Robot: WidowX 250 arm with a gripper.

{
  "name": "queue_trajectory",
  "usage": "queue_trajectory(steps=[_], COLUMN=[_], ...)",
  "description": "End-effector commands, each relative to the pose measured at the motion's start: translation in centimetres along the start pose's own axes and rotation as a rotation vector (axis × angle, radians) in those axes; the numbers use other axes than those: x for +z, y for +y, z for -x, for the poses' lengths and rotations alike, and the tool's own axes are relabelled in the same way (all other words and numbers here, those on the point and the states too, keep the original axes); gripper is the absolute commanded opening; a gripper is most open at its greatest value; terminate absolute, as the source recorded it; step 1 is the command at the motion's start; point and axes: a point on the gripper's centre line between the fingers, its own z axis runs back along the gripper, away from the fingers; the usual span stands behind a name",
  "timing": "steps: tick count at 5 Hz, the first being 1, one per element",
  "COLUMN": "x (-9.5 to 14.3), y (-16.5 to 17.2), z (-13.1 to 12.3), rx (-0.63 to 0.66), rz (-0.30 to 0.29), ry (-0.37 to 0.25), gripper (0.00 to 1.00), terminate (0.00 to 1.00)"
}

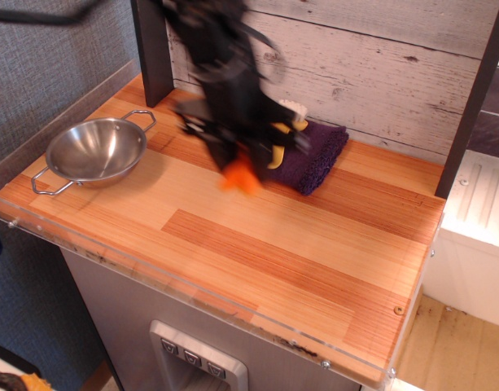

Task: PICK UP THE FISH AND PUT ON ANOTHER SIDE OF THE TABLE

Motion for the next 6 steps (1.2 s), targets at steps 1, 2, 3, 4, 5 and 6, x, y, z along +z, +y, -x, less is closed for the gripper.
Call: queue_trajectory(steps=[1,2,3,4,5,6], x=[-2.2,-3.2,-3.6,-2.9,-2.5,-3.3], y=[-7.8,-8.1,-7.7,-6.3,-5.1,-5.2], z=[2.1,2.7,2.8,2.6,2.5,2.8], rx=[-0.067,-0.066,-0.040,0.012,0.043,0.028], rz=[-0.042,-0.047,-0.061,-0.079,-0.082,-0.073], ry=[0.018,0.041,0.041,0.010,0.001,0.036], gripper=[0.00,0.00,0.00,0.00,0.00,0.00], terminate=[0.00,0.00,0.00,0.00,0.00,0.00])
